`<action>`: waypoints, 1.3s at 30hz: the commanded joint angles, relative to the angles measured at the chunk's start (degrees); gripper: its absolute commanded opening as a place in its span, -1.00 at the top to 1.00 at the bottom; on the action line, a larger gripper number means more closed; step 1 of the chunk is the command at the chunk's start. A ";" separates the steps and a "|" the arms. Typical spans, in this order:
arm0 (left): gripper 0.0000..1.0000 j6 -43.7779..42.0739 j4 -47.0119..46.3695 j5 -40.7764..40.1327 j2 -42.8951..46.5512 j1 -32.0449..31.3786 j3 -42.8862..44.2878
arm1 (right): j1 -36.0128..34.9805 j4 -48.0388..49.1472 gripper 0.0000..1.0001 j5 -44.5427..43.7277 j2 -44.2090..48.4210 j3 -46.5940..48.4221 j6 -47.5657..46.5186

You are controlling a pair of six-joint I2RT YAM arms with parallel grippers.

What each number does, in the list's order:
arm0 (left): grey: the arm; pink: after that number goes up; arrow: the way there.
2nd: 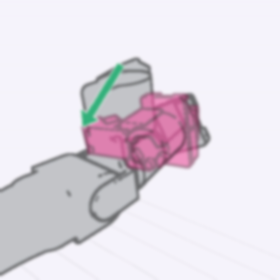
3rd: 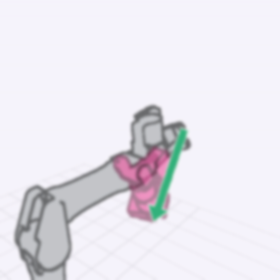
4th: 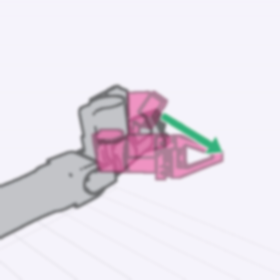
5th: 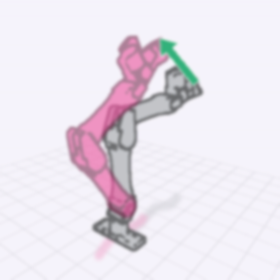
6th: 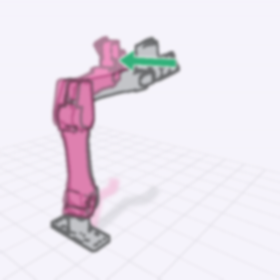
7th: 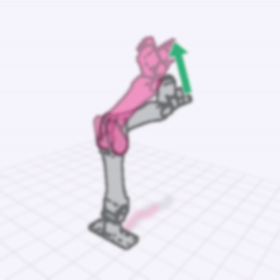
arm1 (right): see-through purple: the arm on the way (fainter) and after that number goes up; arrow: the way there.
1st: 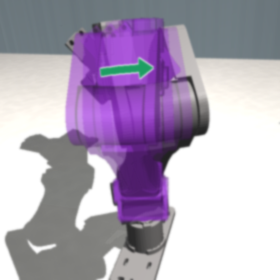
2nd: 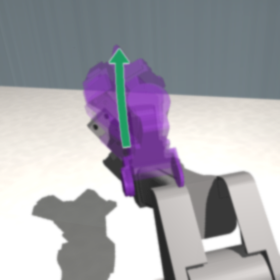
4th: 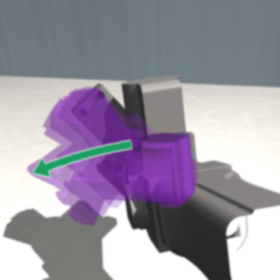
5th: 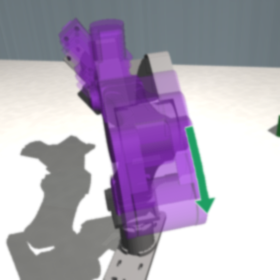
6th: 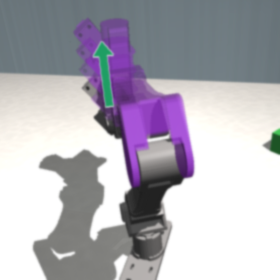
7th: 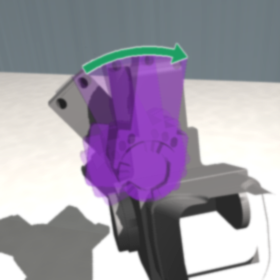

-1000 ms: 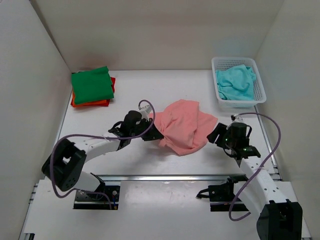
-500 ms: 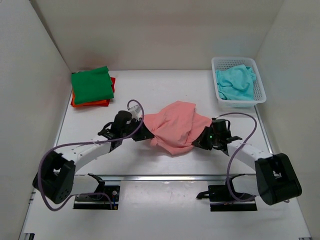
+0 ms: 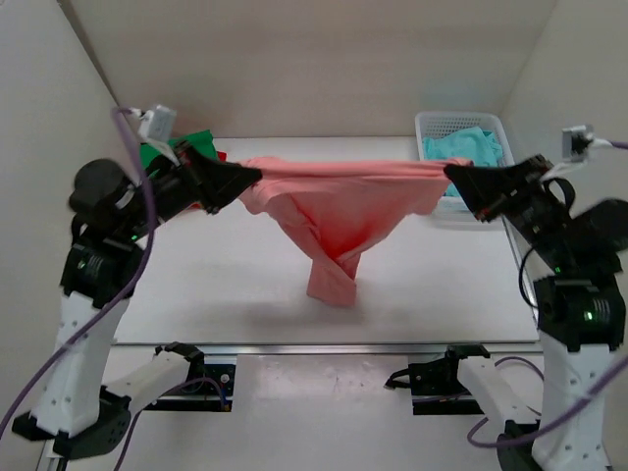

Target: Fold and stack the t-shirts

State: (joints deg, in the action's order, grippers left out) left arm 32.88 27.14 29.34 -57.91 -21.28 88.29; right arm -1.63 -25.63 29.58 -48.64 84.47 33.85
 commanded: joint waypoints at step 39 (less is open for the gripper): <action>-0.11 12.92 -30.48 -8.41 -4.68 31.12 -45.31 | -14.63 -5.93 -0.44 -15.77 -81.99 58.34 -18.18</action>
State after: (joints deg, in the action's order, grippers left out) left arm 50.33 -2.31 26.59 -65.32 7.75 43.86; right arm -18.11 -29.41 25.39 -137.25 147.63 22.28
